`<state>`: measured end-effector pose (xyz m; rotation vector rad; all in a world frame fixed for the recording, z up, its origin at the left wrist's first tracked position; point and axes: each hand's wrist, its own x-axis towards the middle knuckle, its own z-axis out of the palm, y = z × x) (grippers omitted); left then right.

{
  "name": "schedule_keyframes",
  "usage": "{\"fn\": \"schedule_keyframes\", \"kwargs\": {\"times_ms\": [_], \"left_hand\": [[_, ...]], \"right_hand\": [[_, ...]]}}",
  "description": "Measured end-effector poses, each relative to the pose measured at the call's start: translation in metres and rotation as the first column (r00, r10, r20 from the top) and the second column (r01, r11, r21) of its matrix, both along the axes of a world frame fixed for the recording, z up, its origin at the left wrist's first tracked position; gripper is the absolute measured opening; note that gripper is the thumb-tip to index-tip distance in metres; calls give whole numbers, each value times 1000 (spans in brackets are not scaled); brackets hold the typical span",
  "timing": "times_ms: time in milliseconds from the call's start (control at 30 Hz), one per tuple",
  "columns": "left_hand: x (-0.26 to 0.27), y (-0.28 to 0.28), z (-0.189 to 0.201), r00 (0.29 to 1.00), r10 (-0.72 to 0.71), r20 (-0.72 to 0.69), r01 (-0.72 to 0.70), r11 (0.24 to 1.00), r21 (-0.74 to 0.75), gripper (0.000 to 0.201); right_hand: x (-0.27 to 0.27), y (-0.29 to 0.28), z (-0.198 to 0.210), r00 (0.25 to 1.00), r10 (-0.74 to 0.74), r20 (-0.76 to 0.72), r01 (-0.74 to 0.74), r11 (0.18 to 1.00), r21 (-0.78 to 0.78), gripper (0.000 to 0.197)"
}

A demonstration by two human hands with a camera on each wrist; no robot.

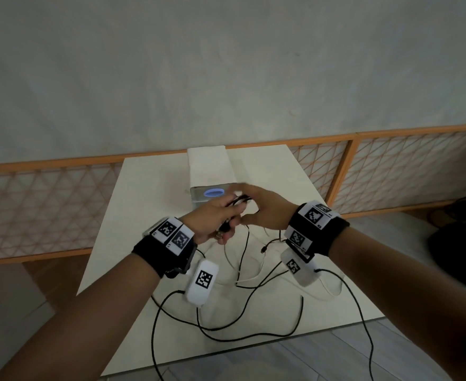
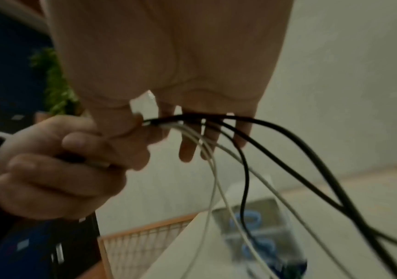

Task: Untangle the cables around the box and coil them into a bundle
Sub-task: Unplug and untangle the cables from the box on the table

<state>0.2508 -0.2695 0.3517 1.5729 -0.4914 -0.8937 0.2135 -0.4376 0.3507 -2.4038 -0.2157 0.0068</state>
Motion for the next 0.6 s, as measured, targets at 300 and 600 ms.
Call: {"fn": "schedule_keyframes", "kwargs": {"times_ms": [300, 600], "left_hand": [[24, 27, 24, 961, 273, 33, -259, 938, -231, 28], [22, 38, 17, 963, 265, 50, -248, 944, -220, 22]], "right_hand": [[-37, -103, -83, 848, -400, -348, 350, 915, -200, 18], [-36, -131, 59, 511, -572, 642, 768, 639, -43, 37]]}}
